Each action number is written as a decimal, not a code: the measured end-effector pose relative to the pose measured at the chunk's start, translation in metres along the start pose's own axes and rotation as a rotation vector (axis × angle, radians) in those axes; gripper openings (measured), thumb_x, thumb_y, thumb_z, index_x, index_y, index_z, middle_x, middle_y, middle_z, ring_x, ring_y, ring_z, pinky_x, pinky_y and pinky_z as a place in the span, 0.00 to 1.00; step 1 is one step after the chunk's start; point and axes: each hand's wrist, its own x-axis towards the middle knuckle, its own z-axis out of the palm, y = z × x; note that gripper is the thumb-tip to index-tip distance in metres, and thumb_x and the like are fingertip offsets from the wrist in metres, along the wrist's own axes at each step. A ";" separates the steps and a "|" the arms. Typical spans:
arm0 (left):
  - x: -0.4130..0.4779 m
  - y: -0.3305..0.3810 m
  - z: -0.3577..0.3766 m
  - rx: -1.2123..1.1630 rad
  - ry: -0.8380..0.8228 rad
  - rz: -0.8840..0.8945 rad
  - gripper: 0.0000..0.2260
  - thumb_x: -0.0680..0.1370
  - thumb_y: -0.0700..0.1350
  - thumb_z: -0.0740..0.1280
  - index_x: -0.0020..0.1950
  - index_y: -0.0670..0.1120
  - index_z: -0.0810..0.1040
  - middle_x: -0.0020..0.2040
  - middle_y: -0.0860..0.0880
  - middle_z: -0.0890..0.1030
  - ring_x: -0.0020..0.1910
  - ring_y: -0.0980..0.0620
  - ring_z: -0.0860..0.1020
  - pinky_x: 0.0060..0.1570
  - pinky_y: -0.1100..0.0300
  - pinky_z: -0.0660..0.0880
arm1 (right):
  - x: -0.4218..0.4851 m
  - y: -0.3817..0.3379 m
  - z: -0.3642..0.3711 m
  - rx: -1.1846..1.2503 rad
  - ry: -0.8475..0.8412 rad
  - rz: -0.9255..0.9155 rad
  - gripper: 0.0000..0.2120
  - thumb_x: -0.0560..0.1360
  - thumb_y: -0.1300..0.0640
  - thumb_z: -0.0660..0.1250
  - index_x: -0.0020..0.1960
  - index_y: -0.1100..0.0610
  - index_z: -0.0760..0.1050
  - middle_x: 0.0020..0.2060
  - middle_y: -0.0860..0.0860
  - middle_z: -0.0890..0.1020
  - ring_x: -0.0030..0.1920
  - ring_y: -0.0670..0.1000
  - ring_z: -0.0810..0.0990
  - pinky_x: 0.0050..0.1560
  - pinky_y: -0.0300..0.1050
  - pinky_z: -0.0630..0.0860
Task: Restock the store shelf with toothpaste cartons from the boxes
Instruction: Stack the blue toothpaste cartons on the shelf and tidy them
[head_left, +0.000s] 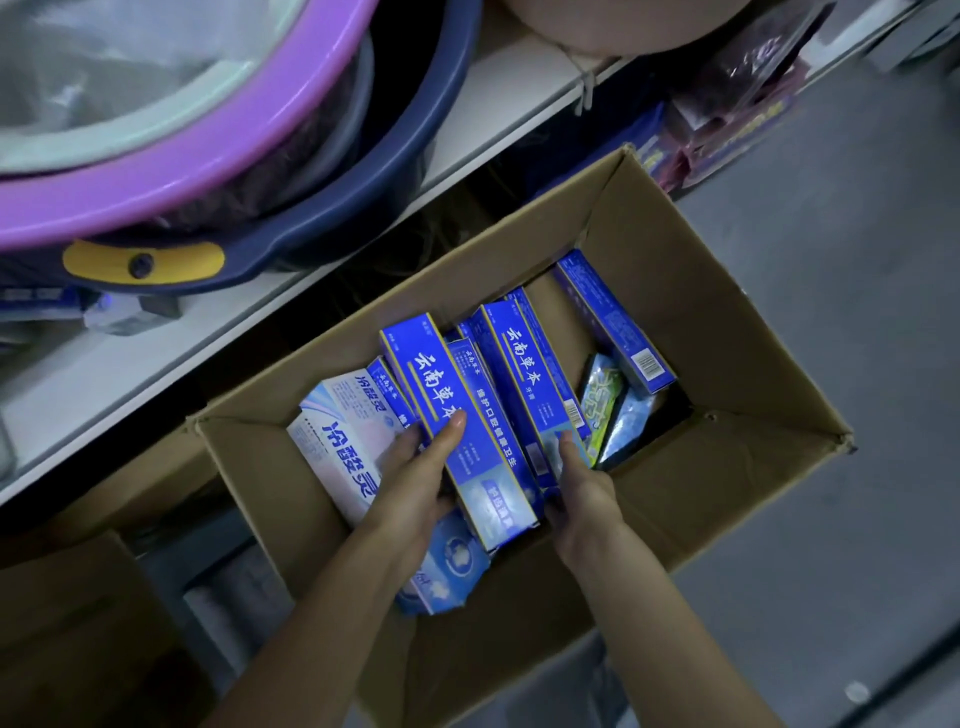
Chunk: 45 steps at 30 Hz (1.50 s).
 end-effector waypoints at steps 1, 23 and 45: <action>-0.001 0.000 -0.001 -0.014 0.001 -0.004 0.11 0.79 0.47 0.66 0.60 0.46 0.75 0.54 0.46 0.84 0.50 0.49 0.83 0.44 0.55 0.81 | 0.000 -0.002 -0.002 -0.009 0.020 -0.003 0.16 0.77 0.49 0.65 0.58 0.58 0.72 0.41 0.51 0.79 0.37 0.50 0.78 0.30 0.41 0.72; -0.086 -0.026 0.013 -0.315 0.026 0.049 0.11 0.75 0.35 0.66 0.58 0.39 0.78 0.52 0.39 0.83 0.47 0.46 0.81 0.48 0.53 0.80 | -0.097 -0.033 -0.074 -0.034 -0.396 -0.226 0.07 0.76 0.65 0.66 0.53 0.65 0.72 0.43 0.61 0.81 0.31 0.49 0.82 0.33 0.40 0.82; -0.482 0.145 0.173 -0.227 -0.808 0.411 0.32 0.69 0.44 0.77 0.70 0.52 0.68 0.72 0.45 0.70 0.71 0.38 0.68 0.66 0.28 0.59 | -0.498 -0.191 -0.262 0.038 -0.701 -0.842 0.19 0.76 0.62 0.66 0.65 0.65 0.68 0.57 0.61 0.79 0.42 0.50 0.82 0.36 0.40 0.80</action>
